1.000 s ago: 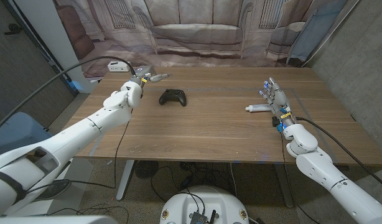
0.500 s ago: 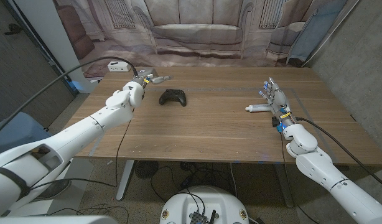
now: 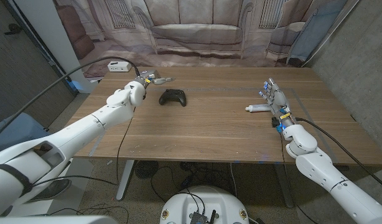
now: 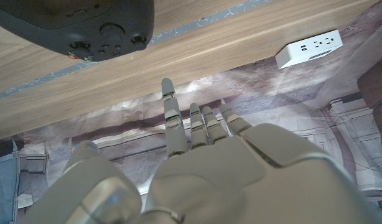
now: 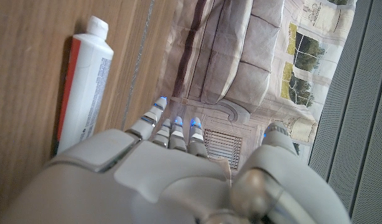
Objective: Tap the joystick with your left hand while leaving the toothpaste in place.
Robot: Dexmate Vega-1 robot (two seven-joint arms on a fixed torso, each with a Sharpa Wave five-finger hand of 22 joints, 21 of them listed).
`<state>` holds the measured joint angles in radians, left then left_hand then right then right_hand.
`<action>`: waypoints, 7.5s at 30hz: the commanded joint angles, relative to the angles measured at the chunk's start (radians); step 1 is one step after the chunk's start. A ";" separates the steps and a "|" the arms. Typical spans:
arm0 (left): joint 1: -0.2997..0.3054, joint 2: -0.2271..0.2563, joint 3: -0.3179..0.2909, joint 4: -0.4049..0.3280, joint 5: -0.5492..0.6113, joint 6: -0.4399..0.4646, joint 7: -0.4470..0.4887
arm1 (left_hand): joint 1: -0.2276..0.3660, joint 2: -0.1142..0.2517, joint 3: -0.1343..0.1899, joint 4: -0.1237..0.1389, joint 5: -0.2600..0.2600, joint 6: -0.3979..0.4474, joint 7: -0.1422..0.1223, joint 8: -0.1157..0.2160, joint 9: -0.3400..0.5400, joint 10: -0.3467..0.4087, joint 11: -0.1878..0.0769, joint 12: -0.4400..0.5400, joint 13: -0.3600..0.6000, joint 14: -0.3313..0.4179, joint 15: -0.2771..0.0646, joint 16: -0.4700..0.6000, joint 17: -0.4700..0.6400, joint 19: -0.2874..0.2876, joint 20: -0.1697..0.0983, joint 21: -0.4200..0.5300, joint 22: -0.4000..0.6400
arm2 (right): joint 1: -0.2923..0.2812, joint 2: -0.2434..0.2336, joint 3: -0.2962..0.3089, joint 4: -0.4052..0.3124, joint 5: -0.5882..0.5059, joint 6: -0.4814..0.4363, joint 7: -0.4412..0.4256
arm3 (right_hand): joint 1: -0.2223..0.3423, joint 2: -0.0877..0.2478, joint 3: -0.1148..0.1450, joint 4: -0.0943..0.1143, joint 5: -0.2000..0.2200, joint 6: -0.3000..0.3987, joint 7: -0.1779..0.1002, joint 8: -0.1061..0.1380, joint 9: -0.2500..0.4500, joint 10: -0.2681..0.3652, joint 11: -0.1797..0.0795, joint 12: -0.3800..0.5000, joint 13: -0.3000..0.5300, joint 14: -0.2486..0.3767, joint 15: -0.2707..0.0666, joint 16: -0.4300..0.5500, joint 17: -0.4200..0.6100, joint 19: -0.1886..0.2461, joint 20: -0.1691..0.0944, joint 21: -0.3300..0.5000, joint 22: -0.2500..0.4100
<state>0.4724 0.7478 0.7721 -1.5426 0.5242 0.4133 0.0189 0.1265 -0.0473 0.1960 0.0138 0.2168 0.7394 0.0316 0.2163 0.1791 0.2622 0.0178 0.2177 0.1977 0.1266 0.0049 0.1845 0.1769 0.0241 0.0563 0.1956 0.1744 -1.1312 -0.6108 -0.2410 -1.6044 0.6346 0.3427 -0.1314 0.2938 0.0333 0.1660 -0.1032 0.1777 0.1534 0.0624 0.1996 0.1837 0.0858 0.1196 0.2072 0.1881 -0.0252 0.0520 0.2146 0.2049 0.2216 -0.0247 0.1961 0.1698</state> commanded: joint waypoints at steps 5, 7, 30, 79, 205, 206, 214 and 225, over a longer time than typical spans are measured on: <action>-0.035 -0.019 0.041 0.017 0.034 0.008 -0.059 | -0.007 0.002 -0.005 -0.001 0.000 0.009 0.001 -0.001 0.003 -0.005 -0.002 -0.002 0.002 -0.007 0.002 -0.002 0.002 -0.009 0.014 -0.004 0.005 | -0.007 -0.004 0.008 -0.003 0.004 -0.001 -0.002 | -0.003 0.005 0.001 -0.005 0.005 0.004 -0.006 -0.002 0.002 0.003 0.005 0.000 0.003 0.002 0.006 -0.003 0.003 0.006 0.002 -0.002 0.002; -0.036 -0.020 0.044 0.017 0.039 0.011 -0.062 | -0.007 0.002 -0.006 -0.001 0.000 0.011 0.001 -0.002 0.003 -0.005 -0.001 -0.001 0.002 -0.008 0.003 -0.002 0.002 -0.010 0.014 -0.004 0.005 | -0.007 -0.005 0.008 -0.002 0.004 -0.003 0.000 | -0.003 0.005 0.001 -0.006 0.005 0.004 -0.006 -0.002 0.002 0.003 0.005 0.000 0.003 0.002 0.006 -0.003 0.003 0.006 0.002 -0.002 0.002; -0.065 -0.044 0.070 0.089 0.031 -0.028 -0.084 | -0.004 0.007 -0.008 -0.002 0.003 0.009 -0.017 -0.011 0.003 -0.005 -0.005 0.000 0.002 -0.007 0.006 0.001 0.002 -0.011 0.028 -0.001 0.005 | -0.006 -0.005 0.004 -0.004 -0.001 -0.007 -0.002 | -0.005 0.007 0.000 -0.007 0.005 0.005 -0.007 -0.003 0.002 0.003 0.005 -0.002 0.003 0.001 0.007 -0.004 0.003 0.005 0.003 -0.002 0.002; -0.070 -0.048 0.087 0.094 0.044 -0.015 -0.102 | 0.007 0.019 -0.010 -0.007 0.006 0.019 -0.027 -0.019 0.003 -0.004 -0.005 0.001 0.003 -0.006 0.004 0.002 0.002 -0.014 0.032 0.000 0.006 | -0.001 0.009 0.000 0.012 -0.004 0.013 -0.002 | -0.008 0.007 -0.004 -0.010 0.005 0.008 -0.008 -0.004 0.002 0.005 0.005 -0.004 0.003 0.001 0.010 -0.006 0.003 0.002 0.007 -0.003 0.002; -0.025 -0.034 0.069 0.010 0.077 0.066 -0.077 | 0.048 0.057 -0.011 -0.034 -0.002 -0.049 -0.045 -0.046 0.005 0.014 -0.014 0.007 0.003 0.013 -0.006 0.005 0.001 -0.021 0.023 0.002 0.006 | -0.026 -0.005 0.021 -0.007 0.008 0.021 0.011 | -0.013 0.009 -0.010 -0.016 0.006 0.009 -0.009 -0.006 0.003 0.007 0.005 -0.006 0.003 0.005 0.011 -0.008 0.002 0.000 0.010 -0.003 0.002; -0.025 -0.034 0.070 0.010 0.077 0.066 -0.078 | 0.048 0.057 -0.011 -0.035 -0.002 -0.056 -0.048 -0.047 0.005 0.017 -0.016 0.007 0.003 0.014 -0.005 0.005 0.001 -0.021 0.024 0.003 0.006 | -0.026 -0.006 0.021 -0.005 0.007 0.022 0.013 | -0.013 0.009 -0.010 -0.016 0.006 0.009 -0.008 -0.007 0.003 0.008 0.005 -0.006 0.003 0.004 0.011 -0.009 0.002 0.000 0.010 -0.003 0.002; -0.025 -0.037 0.067 0.015 0.069 0.060 -0.073 | 0.047 0.059 -0.017 -0.037 -0.006 -0.227 -0.067 -0.056 0.007 0.026 -0.018 0.008 0.004 0.026 -0.001 0.006 0.002 -0.016 0.035 0.004 0.006 | -0.021 -0.003 0.019 0.003 0.008 0.027 0.018 | -0.013 0.009 -0.010 -0.017 0.006 0.008 -0.008 -0.007 0.003 0.007 0.005 -0.007 0.003 0.004 0.010 -0.009 0.002 0.000 0.008 -0.003 0.002; -0.021 -0.038 0.057 0.022 0.050 0.046 -0.056 | 0.047 0.061 -0.023 -0.041 -0.008 -0.450 -0.094 -0.054 0.006 0.022 -0.020 0.004 0.006 0.035 0.002 0.005 0.002 -0.006 0.045 0.006 0.006 | -0.020 0.001 0.018 0.006 0.009 0.028 0.013 | -0.012 0.010 -0.010 -0.017 0.006 0.008 -0.007 -0.007 0.003 0.007 0.005 -0.007 0.003 0.004 0.010 -0.009 0.002 0.001 0.007 -0.002 0.002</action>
<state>0.4484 0.7119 0.8365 -1.5275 0.5897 0.4737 -0.0498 0.1687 0.0028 0.1723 -0.0239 0.2090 0.3066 -0.0629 0.1582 0.1842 0.2844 0.0035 0.2187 0.1976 0.1556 0.0054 0.1846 0.1771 0.0159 0.0935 0.1967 0.1796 -1.1529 -0.6135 -0.2217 -1.6019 0.6409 0.3676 -0.1155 0.2859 0.0412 0.1563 -0.1130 0.1777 0.1571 0.0588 0.1958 0.1836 0.0857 0.1196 0.2034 0.1881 -0.0198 0.0570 0.2067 0.2049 0.2180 -0.0212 0.1961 0.1697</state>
